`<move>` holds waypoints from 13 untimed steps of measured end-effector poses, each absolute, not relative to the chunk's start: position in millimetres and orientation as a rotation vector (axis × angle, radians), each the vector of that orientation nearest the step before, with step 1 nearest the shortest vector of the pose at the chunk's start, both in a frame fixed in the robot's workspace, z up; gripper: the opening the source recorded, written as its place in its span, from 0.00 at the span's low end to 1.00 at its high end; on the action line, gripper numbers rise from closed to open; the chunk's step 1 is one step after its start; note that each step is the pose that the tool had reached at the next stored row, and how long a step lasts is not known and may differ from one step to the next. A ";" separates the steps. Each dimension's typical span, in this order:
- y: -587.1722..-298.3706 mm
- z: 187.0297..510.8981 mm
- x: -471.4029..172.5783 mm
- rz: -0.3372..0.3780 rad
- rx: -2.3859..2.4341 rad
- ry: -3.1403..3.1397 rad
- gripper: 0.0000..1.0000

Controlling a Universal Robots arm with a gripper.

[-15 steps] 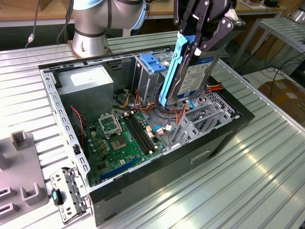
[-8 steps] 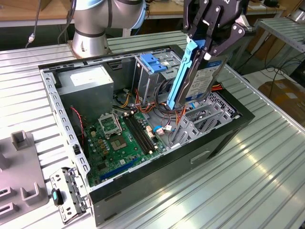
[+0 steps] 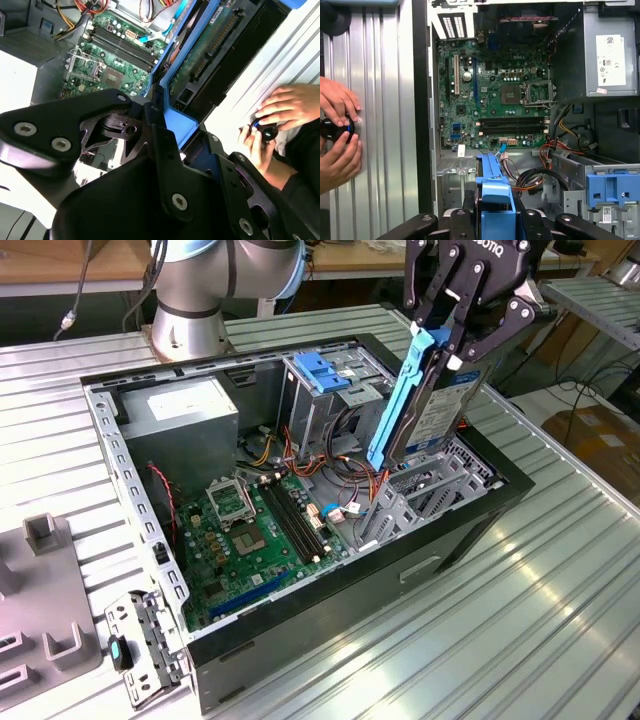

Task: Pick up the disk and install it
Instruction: 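Insert the disk into the insertion slot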

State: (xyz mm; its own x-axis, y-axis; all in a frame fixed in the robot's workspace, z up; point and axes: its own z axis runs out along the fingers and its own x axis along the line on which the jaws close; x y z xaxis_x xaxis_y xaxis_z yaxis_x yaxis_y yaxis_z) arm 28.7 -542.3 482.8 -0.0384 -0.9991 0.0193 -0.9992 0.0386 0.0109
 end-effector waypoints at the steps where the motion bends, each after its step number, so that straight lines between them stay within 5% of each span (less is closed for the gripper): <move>1: -542.4 482.1 30.7 0.008 2.164 -2.248 0.37; 13: -548.8 468.2 55.2 0.009 2.164 -2.248 0.37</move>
State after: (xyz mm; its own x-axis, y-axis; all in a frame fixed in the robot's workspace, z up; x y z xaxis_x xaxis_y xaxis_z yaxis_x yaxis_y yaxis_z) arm 55.2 -548.8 468.2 -0.0376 -0.9991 0.0193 -0.9992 0.0379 0.0109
